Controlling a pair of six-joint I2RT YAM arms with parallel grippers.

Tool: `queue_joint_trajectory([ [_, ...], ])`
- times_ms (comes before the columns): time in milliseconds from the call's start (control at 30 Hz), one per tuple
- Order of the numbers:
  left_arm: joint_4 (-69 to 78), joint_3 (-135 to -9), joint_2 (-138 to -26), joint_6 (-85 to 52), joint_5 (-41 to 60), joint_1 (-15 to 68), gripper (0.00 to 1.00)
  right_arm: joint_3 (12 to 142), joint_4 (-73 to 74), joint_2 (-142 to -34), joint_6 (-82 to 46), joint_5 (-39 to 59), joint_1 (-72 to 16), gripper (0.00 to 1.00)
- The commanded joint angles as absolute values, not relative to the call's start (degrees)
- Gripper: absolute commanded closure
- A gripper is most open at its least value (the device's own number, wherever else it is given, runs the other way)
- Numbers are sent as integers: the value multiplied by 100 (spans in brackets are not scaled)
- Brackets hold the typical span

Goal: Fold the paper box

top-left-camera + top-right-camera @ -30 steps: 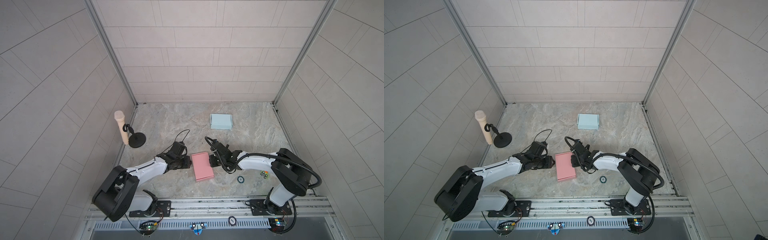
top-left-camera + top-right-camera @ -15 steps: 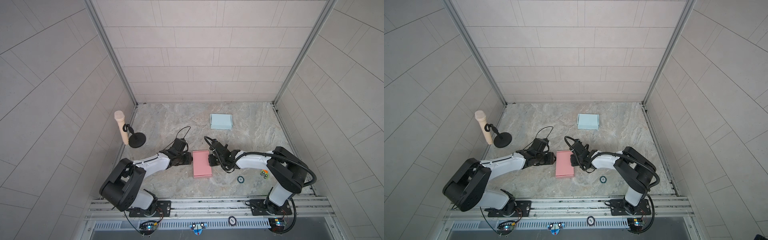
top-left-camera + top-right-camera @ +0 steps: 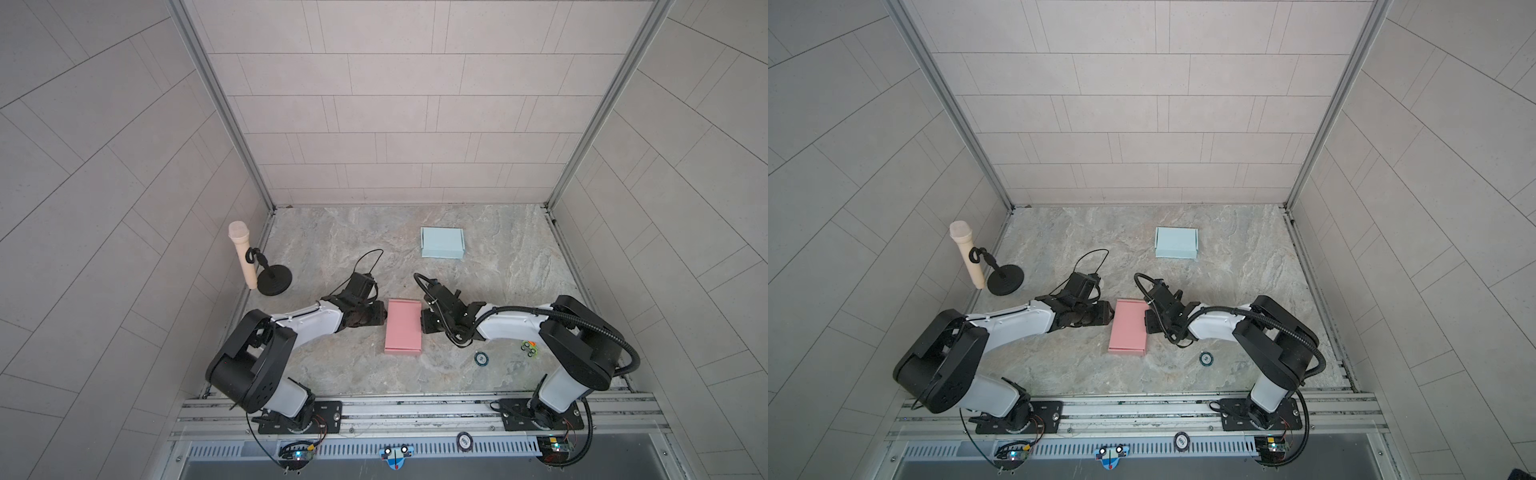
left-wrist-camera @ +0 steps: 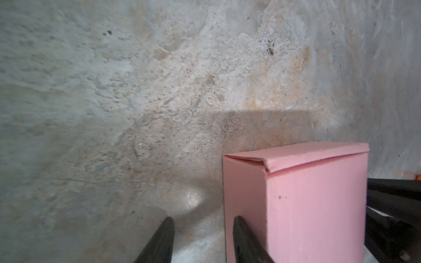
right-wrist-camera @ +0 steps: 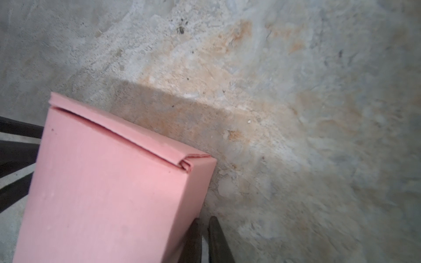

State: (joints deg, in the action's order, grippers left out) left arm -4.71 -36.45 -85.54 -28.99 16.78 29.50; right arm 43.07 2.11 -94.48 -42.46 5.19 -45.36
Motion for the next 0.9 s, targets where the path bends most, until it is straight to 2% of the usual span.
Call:
queue_joint_trajectory([
  [0,-687,-3753,-8696,-2742,1756,2918,53,4215,136,-9343,-4243,563,-4457,88],
  [500,-675,-3907,-8776,-2672,1819,2918,53,4374,85,-9347,-4254,605,-4483,88],
  [633,-1015,-4009,-8558,-2652,1621,2702,49,4267,-387,-8945,-4114,227,-4475,85],
  [700,-1232,-3965,-8250,-2659,1374,2633,43,4339,-812,-8724,-3945,16,-4475,81],
  [767,-1508,-3883,-7869,-2640,1179,2633,37,4519,-1292,-8520,-3690,-127,-4474,72],
  [867,-1622,-3487,-7166,-2808,1186,2719,32,4811,-1665,-8324,-3264,-58,-4478,56],
])
